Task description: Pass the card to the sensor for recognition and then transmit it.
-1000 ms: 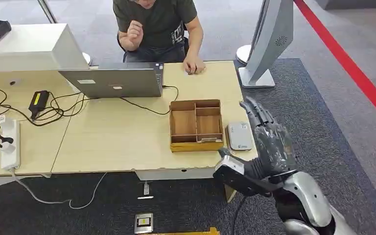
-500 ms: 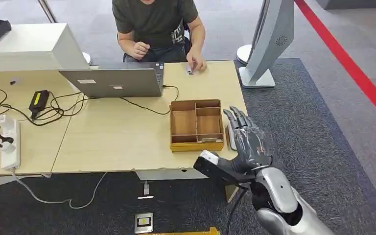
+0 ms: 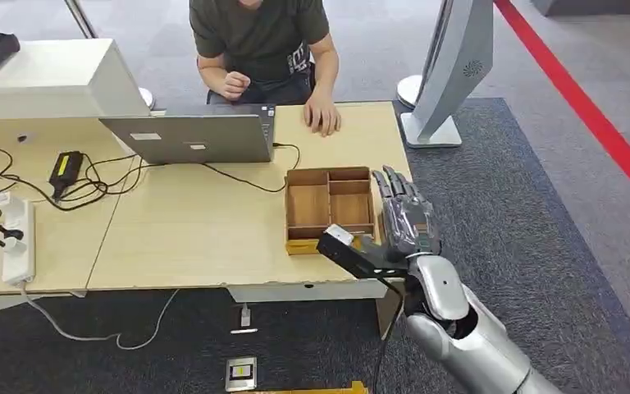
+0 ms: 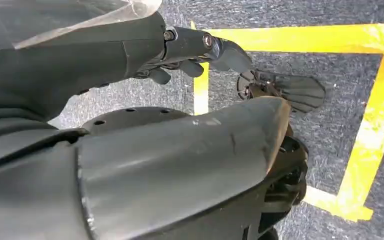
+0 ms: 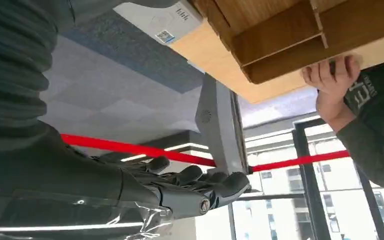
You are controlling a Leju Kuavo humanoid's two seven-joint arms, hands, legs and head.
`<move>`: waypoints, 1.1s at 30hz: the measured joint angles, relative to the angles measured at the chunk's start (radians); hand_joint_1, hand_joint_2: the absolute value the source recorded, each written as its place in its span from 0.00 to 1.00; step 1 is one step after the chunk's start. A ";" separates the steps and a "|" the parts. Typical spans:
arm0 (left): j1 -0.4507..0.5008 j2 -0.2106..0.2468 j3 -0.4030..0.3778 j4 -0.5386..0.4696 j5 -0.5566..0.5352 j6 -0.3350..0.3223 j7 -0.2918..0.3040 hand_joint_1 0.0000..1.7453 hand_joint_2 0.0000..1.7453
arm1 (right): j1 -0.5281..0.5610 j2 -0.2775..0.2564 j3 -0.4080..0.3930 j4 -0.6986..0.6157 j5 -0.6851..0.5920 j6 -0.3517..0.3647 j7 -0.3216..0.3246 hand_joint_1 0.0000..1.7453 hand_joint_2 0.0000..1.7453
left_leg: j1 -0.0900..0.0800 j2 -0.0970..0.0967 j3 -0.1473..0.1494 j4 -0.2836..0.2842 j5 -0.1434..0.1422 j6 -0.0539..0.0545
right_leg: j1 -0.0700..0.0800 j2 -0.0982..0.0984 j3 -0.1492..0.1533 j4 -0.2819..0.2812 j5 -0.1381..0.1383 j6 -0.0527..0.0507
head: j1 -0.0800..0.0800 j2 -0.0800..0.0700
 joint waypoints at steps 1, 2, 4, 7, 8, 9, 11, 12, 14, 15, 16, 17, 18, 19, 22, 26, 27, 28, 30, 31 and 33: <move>0.001 0.001 0.000 0.000 -0.003 -0.004 -0.005 0.00 0.00 | -0.009 0.005 0.000 0.018 0.014 -0.001 0.003 0.00 1.00 | 0.000 0.000 0.000 0.000 0.000 0.000 | 0.000 0.000 0.000 0.000 0.000 0.000 | 0.000 0.000; 0.000 0.002 0.000 0.000 -0.006 -0.005 -0.008 0.00 0.00 | -0.021 0.013 0.000 0.042 0.039 -0.005 0.010 0.00 1.00 | 0.000 0.000 0.000 0.000 0.000 0.000 | 0.000 0.000 0.000 0.000 0.000 0.000 | 0.000 0.000; 0.000 0.003 0.000 0.000 -0.017 -0.007 -0.008 0.00 0.00 | -0.037 0.018 0.001 0.076 0.097 -0.031 0.015 0.00 1.00 | 0.000 0.000 0.000 0.000 0.000 0.000 | 0.000 0.000 0.000 0.000 0.000 0.000 | 0.000 0.000; 0.000 0.004 -0.003 0.000 -0.031 -0.008 -0.003 0.00 0.00 | -0.054 0.028 0.002 0.124 0.166 -0.052 0.015 0.00 1.00 | 0.000 0.000 0.000 0.000 0.000 0.000 | 0.000 0.000 0.000 0.000 0.000 0.000 | 0.000 0.000; 0.000 0.004 -0.003 0.000 -0.031 -0.008 -0.003 0.00 0.00 | -0.061 0.035 0.002 0.145 0.177 -0.048 0.012 0.00 1.00 | 0.000 0.000 0.000 0.000 0.000 0.000 | 0.000 0.000 0.000 0.000 0.000 0.000 | 0.000 0.000; 0.000 0.004 -0.003 0.000 -0.032 -0.008 -0.003 0.00 0.00 | -0.065 0.041 0.002 0.161 0.185 -0.043 0.009 0.00 1.00 | 0.000 0.000 0.000 0.000 0.000 0.000 | 0.000 0.000 0.000 0.000 0.000 0.000 | 0.000 0.000; 0.000 0.004 -0.003 0.000 -0.032 -0.008 -0.002 0.00 0.00 | -0.073 0.055 0.003 0.195 0.198 -0.042 0.003 0.00 1.00 | 0.000 0.000 0.000 0.000 0.000 0.000 | 0.000 0.000 0.000 0.000 0.000 0.000 | 0.000 0.000; 0.000 0.005 -0.003 0.000 -0.031 -0.008 0.001 0.00 0.00 | -0.076 0.064 0.003 0.212 0.202 -0.042 -0.001 0.00 1.00 | 0.000 0.000 0.000 0.000 0.000 0.000 | 0.000 0.000 0.000 0.000 0.000 0.000 | 0.000 0.000; 0.000 0.005 -0.003 0.000 -0.026 -0.007 0.012 0.00 0.00 | -0.078 0.080 0.004 0.240 0.205 -0.042 -0.011 0.00 1.00 | 0.000 0.000 0.000 0.000 0.000 0.000 | 0.000 0.000 0.000 0.000 0.000 0.000 | 0.000 0.000; 0.000 0.005 -0.003 0.000 -0.025 -0.007 0.012 0.00 0.00 | -0.079 0.082 0.004 0.245 0.205 -0.042 -0.011 0.00 1.00 | 0.000 0.000 0.000 0.000 0.000 0.000 | 0.000 0.000 0.000 0.000 0.000 0.000 | 0.000 0.000; 0.000 0.005 -0.003 0.000 -0.025 -0.007 0.012 0.00 0.00 | -0.079 0.082 0.004 0.245 0.205 -0.042 -0.011 0.00 1.00 | 0.000 0.000 0.000 0.000 0.000 0.000 | 0.000 0.000 0.000 0.000 0.000 0.000 | 0.000 0.000; 0.000 0.005 -0.003 0.000 -0.024 -0.007 0.012 0.00 0.00 | -0.079 0.083 0.004 0.246 0.205 -0.042 -0.011 0.00 1.00 | 0.000 0.000 0.000 0.000 0.000 0.000 | 0.000 0.000 0.000 0.000 0.000 0.000 | 0.000 0.000; 0.000 0.005 -0.003 0.000 -0.024 -0.007 0.012 0.00 0.00 | -0.079 0.084 0.004 0.248 0.205 -0.042 -0.012 0.00 1.00 | 0.000 0.000 0.000 0.000 0.000 0.000 | 0.000 0.000 0.000 0.000 0.000 0.000 | 0.000 0.000; 0.000 0.005 -0.003 0.000 -0.016 -0.002 0.013 0.00 0.00 | -0.082 0.113 0.006 0.293 0.210 -0.040 -0.022 0.00 1.00 | 0.000 0.000 0.000 0.000 0.000 0.000 | 0.000 0.000 0.000 0.000 0.000 0.000 | 0.000 0.000; 0.000 0.005 -0.003 0.000 -0.013 0.003 0.014 0.00 0.00 | -0.081 0.129 0.006 0.311 0.216 -0.029 -0.024 0.00 1.00 | 0.000 0.000 0.000 0.000 0.000 0.000 | 0.000 0.000 0.000 0.000 0.000 0.000 | 0.000 0.000; 0.000 0.005 -0.003 0.000 -0.013 0.004 0.014 0.00 0.00 | -0.081 0.139 0.006 0.309 0.242 -0.003 -0.021 0.00 1.00 | 0.000 0.000 0.000 0.000 0.000 0.000 | 0.000 0.000 0.000 0.000 0.000 0.000 | 0.000 0.000; 0.000 0.005 -0.003 0.000 -0.013 0.004 0.013 0.00 0.00 | -0.080 0.139 0.006 0.306 0.247 0.006 -0.019 0.00 1.00 | 0.000 0.000 0.000 0.000 0.000 0.000 | 0.000 0.000 0.000 0.000 0.000 0.000 | 0.000 0.000; 0.000 0.005 -0.003 0.000 -0.015 0.004 0.013 0.00 0.00 | -0.078 0.139 0.006 0.298 0.249 0.016 -0.016 0.00 1.00 | 0.000 0.000 0.000 0.000 0.000 0.000 | 0.000 0.000 0.000 0.000 0.000 0.000 | 0.000 0.000; 0.000 0.005 -0.003 0.000 -0.017 0.003 0.013 0.00 0.00 | -0.075 0.139 0.005 0.279 0.253 0.037 -0.011 0.00 1.00 | 0.000 0.000 0.000 0.000 0.000 0.000 | 0.000 0.000 0.000 0.000 0.000 0.000 | 0.000 0.000; 0.000 0.005 -0.003 0.000 -0.017 0.002 0.013 0.00 0.00 | -0.075 0.138 0.005 0.269 0.254 0.048 -0.011 0.00 1.00 | 0.000 0.000 0.001 0.000 0.000 0.000 | 0.000 0.000 0.000 0.000 0.000 0.000 | 0.000 0.000; 0.000 0.005 -0.003 0.000 -0.017 0.000 0.013 0.00 0.00 | -0.073 0.137 0.003 0.250 0.256 0.068 -0.012 0.00 1.00 | 0.000 0.000 0.001 0.000 0.000 0.000 | 0.000 0.000 0.000 0.000 0.000 0.000 | 0.000 0.000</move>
